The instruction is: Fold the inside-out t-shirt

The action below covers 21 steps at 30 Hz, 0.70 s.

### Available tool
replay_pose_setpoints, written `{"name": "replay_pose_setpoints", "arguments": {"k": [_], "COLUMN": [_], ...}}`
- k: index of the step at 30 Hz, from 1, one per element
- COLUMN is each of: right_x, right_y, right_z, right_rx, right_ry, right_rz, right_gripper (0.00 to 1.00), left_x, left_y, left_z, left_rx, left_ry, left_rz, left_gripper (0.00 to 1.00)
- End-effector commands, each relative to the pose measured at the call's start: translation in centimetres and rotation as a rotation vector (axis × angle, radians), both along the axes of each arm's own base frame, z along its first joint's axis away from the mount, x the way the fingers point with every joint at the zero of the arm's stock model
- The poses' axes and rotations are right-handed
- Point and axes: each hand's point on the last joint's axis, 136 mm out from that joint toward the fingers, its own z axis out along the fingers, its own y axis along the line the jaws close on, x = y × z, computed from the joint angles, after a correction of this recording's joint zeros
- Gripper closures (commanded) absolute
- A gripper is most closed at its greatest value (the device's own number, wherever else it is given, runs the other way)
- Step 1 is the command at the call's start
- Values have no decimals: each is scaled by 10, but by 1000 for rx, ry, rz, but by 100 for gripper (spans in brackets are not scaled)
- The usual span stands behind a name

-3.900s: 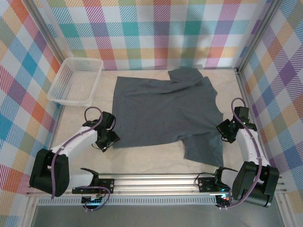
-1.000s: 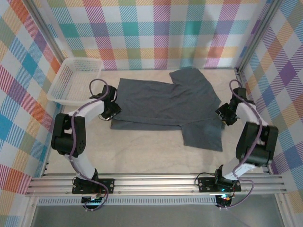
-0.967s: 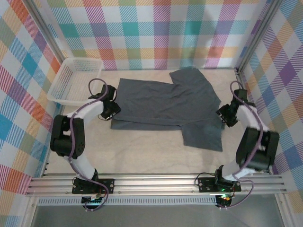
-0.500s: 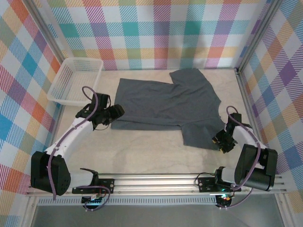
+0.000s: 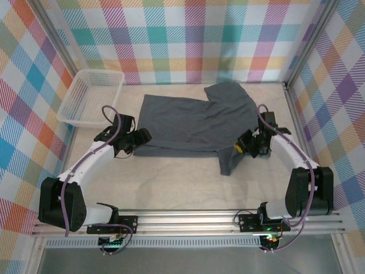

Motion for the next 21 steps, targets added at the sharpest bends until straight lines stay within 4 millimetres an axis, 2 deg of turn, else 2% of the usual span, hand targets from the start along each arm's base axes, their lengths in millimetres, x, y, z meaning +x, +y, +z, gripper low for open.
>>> {"name": "replay_pose_setpoints", "arguments": {"k": [1,4,5,6,9,11,13,14,15,16,17,18,20,21], "right_x": [87,148,160,174,178,168,145,138,123,114,100,89,72,66], "right_y": [-15,-56,-62,-73,-94,-97,-99,-99,-101,-103,-109,-114,-126,-130], "right_z": [28,24,22,17,9,10,2,-2,-13,-21,-34,-44,-59,-64], "right_rx": [-14,-116,-129,-166,-230,-212,-229,-238,-252,-263,-275,-289,-343,-369], "right_ry": [-87,-99,-105,-89,-50,-75,-74,-74,-55,-36,-2,24,82,95], "right_rz": [-157,-247,-242,-235,-229,-224,-207,-194,-172,-161,-145,-125,-103,-77], "right_gripper": [100,100,92,72,62,54,51,52,55,60,73,84,97,99], "left_x": [12,15,16,16,14,15,22,26,34,41,51,61,82,91], "left_y": [-9,-11,-10,-9,-3,-1,0,1,1,2,3,2,-3,-8], "left_z": [6,15,16,16,14,11,6,2,0,-4,-7,-13,-29,-38], "left_rx": [-25,-24,-16,-5,41,62,84,95,109,125,144,163,181,181], "left_ry": [-35,-54,-54,-48,-12,4,20,32,38,47,53,66,95,113], "left_rz": [9,10,13,11,20,21,25,33,45,57,66,68,50,38], "left_gripper": [17,15,15,15,15,15,16,21,35,53,81,100,100,100]}}
